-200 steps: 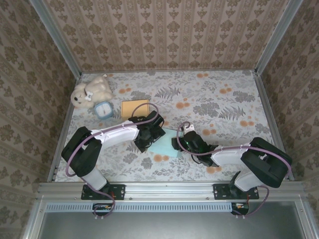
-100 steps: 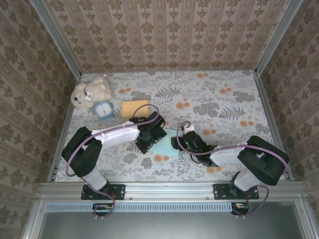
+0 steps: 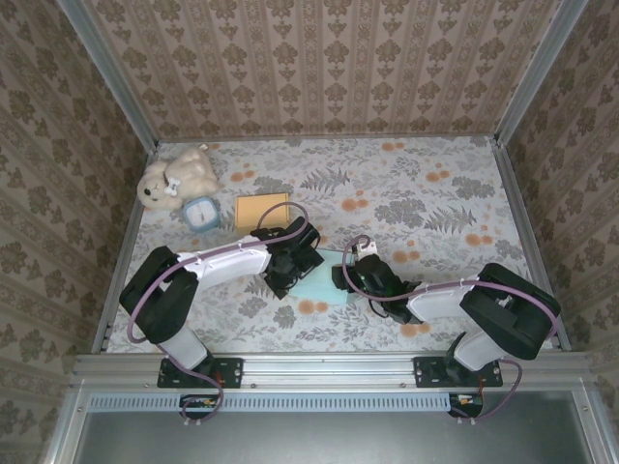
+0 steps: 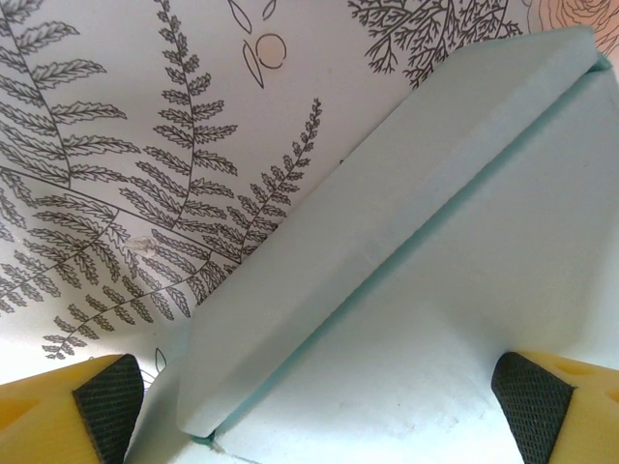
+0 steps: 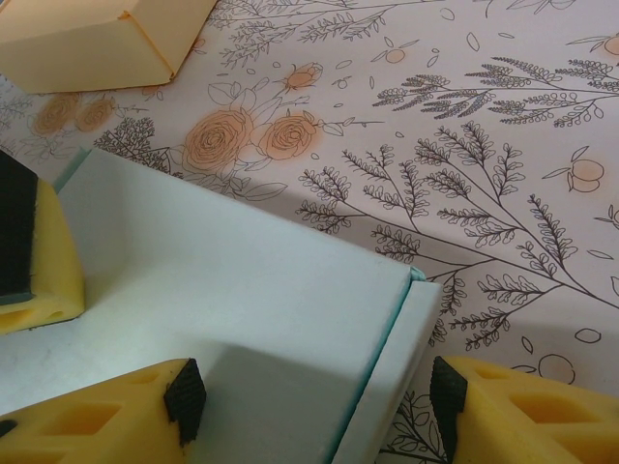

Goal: Fold the paper box

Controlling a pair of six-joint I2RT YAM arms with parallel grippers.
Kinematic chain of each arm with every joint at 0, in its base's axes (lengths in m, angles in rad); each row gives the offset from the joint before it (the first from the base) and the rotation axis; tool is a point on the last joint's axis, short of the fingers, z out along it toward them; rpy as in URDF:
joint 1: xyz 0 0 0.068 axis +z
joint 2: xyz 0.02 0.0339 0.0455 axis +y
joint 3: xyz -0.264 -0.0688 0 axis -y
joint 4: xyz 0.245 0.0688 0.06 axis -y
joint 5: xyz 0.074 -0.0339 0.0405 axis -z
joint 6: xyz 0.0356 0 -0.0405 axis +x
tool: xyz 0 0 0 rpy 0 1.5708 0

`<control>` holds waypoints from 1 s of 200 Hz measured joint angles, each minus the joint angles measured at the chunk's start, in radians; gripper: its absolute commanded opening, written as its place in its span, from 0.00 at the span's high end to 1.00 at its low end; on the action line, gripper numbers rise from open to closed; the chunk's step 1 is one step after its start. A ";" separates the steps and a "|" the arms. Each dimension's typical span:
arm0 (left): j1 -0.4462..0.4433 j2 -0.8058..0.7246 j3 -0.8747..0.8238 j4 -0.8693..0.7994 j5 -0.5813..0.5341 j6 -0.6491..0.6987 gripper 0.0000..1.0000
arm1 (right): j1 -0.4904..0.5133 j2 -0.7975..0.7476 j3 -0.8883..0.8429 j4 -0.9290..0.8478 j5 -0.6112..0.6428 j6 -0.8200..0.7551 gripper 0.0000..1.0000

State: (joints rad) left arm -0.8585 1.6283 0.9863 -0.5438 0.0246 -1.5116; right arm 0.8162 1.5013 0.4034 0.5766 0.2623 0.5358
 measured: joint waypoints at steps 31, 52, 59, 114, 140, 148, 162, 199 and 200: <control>0.000 0.000 -0.005 0.008 0.000 0.000 0.02 | 0.000 -0.001 -0.002 0.000 0.000 0.000 0.33; 0.000 0.002 -0.005 0.020 0.006 0.000 0.02 | 0.000 -0.016 -0.005 -0.011 -0.003 0.000 0.33; 0.000 0.004 -0.005 0.026 0.010 0.000 0.02 | 0.002 -0.028 -0.008 -0.025 -0.005 0.000 0.33; 0.002 0.007 -0.013 0.060 0.025 -0.003 0.03 | 0.008 -0.225 -0.031 -0.142 -0.008 -0.001 0.33; 0.003 0.007 -0.017 0.068 0.026 -0.003 0.03 | 0.010 -0.361 -0.045 -0.210 -0.002 -0.002 0.34; 0.003 0.007 -0.018 0.069 0.026 -0.003 0.03 | 0.011 -0.409 -0.052 -0.235 0.002 -0.002 0.34; 0.003 0.007 -0.018 0.071 0.028 -0.004 0.03 | 0.014 -0.483 -0.067 -0.277 0.008 -0.001 0.36; 0.003 0.009 -0.018 0.079 0.029 -0.004 0.03 | 0.018 -0.641 -0.125 -0.368 0.014 0.011 0.39; 0.003 0.010 -0.018 0.079 0.029 -0.004 0.03 | 0.018 -0.646 -0.127 -0.370 0.014 0.013 0.39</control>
State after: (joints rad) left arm -0.8558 1.6379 0.9680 -0.4652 0.0540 -1.5158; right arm 0.8341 0.8555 0.2768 0.2066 0.2764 0.5488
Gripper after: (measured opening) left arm 0.973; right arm 0.618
